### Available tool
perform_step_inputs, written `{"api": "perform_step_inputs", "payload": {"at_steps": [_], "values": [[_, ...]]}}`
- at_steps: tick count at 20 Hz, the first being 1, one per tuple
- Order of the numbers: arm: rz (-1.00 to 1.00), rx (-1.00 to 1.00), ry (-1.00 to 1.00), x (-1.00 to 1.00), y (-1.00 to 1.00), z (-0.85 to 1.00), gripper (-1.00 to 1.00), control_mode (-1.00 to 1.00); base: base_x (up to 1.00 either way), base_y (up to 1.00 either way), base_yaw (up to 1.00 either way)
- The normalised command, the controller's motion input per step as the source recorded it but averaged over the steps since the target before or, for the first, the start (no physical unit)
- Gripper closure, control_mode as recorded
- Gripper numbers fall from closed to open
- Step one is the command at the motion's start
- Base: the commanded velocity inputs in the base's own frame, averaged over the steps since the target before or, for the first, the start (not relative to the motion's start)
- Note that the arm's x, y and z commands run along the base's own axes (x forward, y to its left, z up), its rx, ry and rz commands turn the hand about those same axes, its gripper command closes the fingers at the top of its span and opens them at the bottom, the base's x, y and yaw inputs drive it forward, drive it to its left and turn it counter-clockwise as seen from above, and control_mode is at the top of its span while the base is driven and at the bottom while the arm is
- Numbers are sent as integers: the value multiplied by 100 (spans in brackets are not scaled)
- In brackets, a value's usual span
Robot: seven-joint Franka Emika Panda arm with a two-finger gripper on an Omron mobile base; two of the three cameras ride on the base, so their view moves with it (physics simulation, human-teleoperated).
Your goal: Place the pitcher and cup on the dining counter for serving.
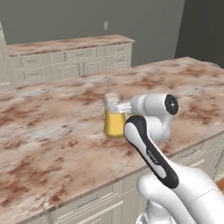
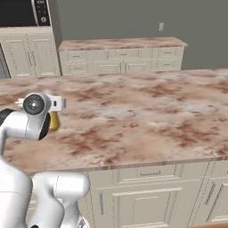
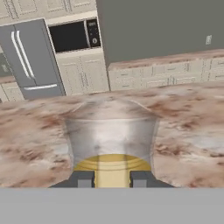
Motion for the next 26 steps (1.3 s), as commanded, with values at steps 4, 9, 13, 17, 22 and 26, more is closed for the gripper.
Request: {"api": "perform_step_inputs", "payload": {"at_steps": [4, 9, 13, 17, 22, 26], "values": [[0, 0, 8, 100, -47, -23, 100, -100, 0, 0, 0], [-4, 0, 12, 100, -9, -17, 100, -100, 0, 0, 0], [42, 10, 2, 40, -1, -31, 100, -100, 0, 0, 0], [75, 17, 12, 19, 3, -15, 100, -100, 0, 0, 0], [50, 11, 7, 43, 47, -35, 100, -100, 0, 0, 0], [8, 4, 0, 19, 73, -24, 100, -100, 0, 0, 0]]}}
